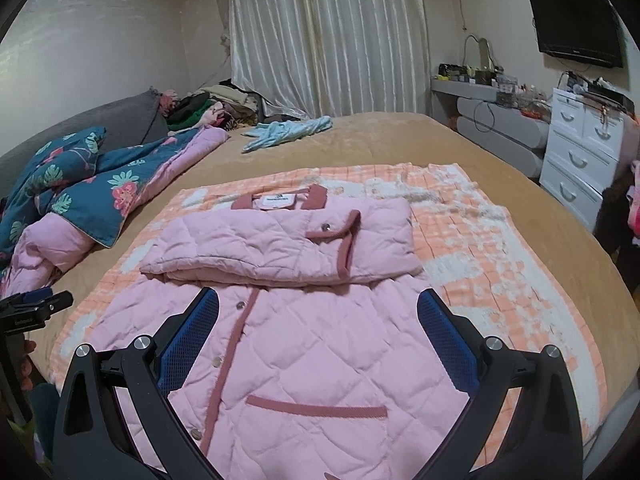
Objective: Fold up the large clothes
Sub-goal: 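Move both tools back toward the jacket hem, then grasp the jacket hem edge with both tools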
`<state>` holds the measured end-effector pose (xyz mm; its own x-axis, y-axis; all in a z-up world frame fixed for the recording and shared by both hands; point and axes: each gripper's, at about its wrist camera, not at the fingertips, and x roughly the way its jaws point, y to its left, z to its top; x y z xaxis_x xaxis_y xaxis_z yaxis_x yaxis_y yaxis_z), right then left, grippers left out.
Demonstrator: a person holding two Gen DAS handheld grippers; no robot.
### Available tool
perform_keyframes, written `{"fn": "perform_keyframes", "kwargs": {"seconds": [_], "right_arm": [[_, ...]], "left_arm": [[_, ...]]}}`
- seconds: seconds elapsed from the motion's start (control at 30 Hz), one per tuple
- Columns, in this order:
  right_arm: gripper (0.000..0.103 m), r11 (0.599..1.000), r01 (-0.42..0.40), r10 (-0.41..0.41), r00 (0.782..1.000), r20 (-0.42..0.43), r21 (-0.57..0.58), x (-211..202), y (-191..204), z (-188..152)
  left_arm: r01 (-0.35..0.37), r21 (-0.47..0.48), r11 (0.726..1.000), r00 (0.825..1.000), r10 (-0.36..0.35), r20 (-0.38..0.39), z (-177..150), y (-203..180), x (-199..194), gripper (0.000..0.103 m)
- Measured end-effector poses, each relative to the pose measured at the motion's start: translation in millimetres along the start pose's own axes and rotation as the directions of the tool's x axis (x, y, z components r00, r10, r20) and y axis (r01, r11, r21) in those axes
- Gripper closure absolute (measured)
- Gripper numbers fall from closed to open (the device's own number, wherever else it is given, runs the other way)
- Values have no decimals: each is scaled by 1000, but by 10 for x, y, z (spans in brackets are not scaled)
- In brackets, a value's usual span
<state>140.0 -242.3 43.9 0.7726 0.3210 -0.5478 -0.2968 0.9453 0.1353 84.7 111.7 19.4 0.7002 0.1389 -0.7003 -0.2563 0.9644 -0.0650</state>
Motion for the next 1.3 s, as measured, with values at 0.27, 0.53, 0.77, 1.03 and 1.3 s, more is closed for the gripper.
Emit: {"fn": "perform_keyframes", "kwargs": {"seconds": [0.27,0.53,0.77,1.03,1.3], "right_arm": [[4,1000,14,-14,1000,-20,-9,22,-55,-146],[4,999,33,-34,998,-58,-24,70,-131,-351],[4,998,63,-66,992,-105,-31,112,-257,-553],[4,995,91,-96,984,-150,-41,136,-385,-743],[4,993,111,-118,975,-187,-49,138,-512,-897]], "left_arm": [[-30,-10,999,999,30,-32,-232,229,69,8],[-47,-20,999,997,45,-70,-477,390,135,8],[-65,-12,998,993,64,-97,-645,526,232,8],[-75,-6,997,986,73,-148,-873,665,346,8],[-57,-37,998,978,49,-203,-1096,804,406,8]]}}
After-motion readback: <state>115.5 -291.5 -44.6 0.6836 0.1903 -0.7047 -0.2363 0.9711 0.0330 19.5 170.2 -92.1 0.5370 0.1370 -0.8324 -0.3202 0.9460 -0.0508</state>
